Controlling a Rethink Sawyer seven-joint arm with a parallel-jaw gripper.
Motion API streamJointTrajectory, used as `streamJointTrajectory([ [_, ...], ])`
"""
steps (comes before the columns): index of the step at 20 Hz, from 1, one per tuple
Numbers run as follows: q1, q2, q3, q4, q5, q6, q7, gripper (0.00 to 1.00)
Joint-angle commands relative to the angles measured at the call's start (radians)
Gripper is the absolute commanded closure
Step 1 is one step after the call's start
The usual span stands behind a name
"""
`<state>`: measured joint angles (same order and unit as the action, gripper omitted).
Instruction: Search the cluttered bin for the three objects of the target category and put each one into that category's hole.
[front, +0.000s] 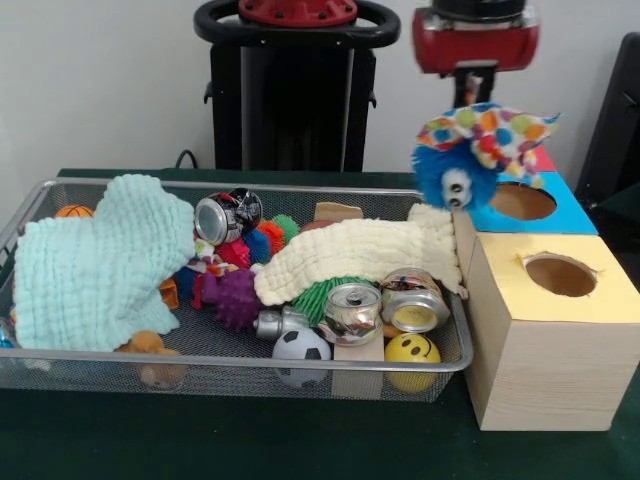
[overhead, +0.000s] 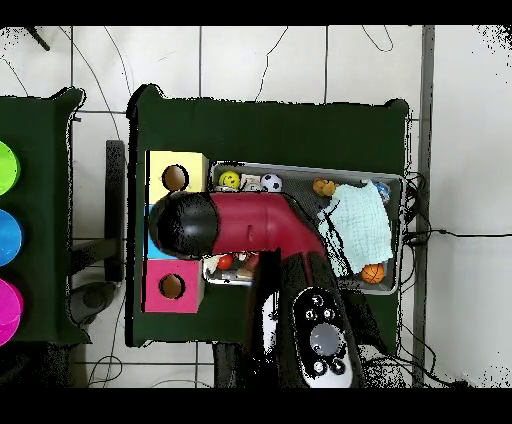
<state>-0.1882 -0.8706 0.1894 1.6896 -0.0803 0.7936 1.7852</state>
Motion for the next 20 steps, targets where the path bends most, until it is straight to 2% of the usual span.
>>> streamJointTrajectory([
  [1,0.048,-0.041,-0.096,0.128,0.1,0.006,0.366,1.0],
  [4,0.04,-0.04,-0.098,0.171,0.116,-0.054,0.351,1.0],
  [8,0.013,-0.062,-0.105,0.207,0.094,-0.071,0.301,1.0],
  [15,-0.069,-0.096,-0.094,0.21,0.055,-0.016,0.173,1.0],
  [20,-0.12,-0.069,-0.064,0.218,0.034,-0.073,0.139,1.0],
])
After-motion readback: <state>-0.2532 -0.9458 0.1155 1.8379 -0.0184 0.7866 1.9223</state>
